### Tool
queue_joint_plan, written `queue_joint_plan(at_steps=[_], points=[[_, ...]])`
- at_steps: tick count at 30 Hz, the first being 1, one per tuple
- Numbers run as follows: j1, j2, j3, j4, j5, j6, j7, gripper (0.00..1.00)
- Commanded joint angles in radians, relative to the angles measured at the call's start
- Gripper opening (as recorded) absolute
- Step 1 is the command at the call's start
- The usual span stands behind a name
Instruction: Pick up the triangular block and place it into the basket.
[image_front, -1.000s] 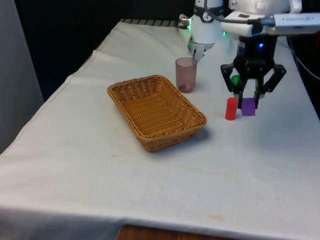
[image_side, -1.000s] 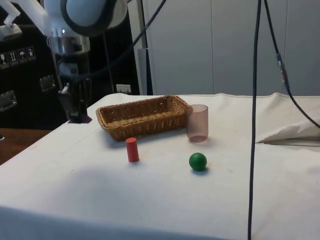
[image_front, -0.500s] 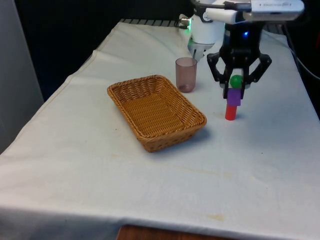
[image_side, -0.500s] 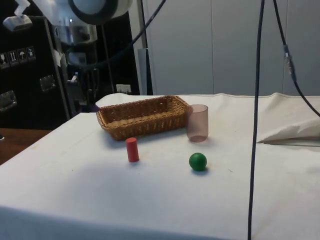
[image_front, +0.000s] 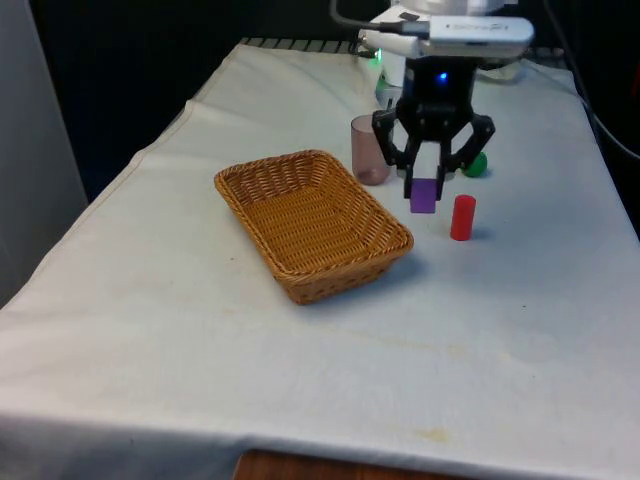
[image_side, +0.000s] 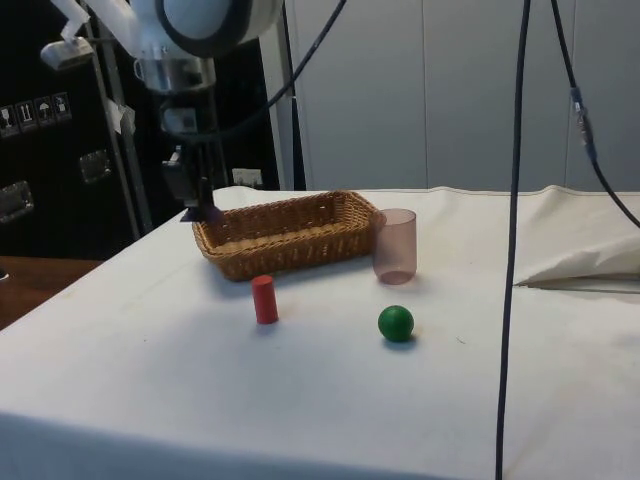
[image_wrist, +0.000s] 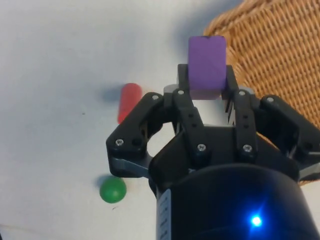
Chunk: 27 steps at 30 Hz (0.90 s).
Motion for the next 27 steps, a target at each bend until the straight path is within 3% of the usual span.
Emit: queue_joint_plan(at_steps=[1,8,9,10,18,19,20,26,27], points=[[-0.007,-0.005,-0.001,-0.014,0.004,0.019,-0.013,0.34],[-0.014,-0.001,-0.036,-0.049,0.006,0.065,-0.049,0.34],[-0.007,0.0,-0.041,-0.045,0.0,0.053,-0.04,0.34],[-0.015,-0.001,-0.04,-0.054,0.006,0.072,-0.053,0.34],[-0.025,0.005,-0.079,-0.093,0.009,0.129,-0.094,0.34],[-0.016,0.004,-0.082,-0.087,0.002,0.111,-0.081,0.34],[-0.027,0.006,-0.083,-0.098,0.01,0.137,-0.099,0.34],[-0.039,0.02,-0.109,-0.125,0.016,0.193,-0.132,0.34],[-0.028,0.018,-0.117,-0.122,0.006,0.176,-0.118,0.34]])
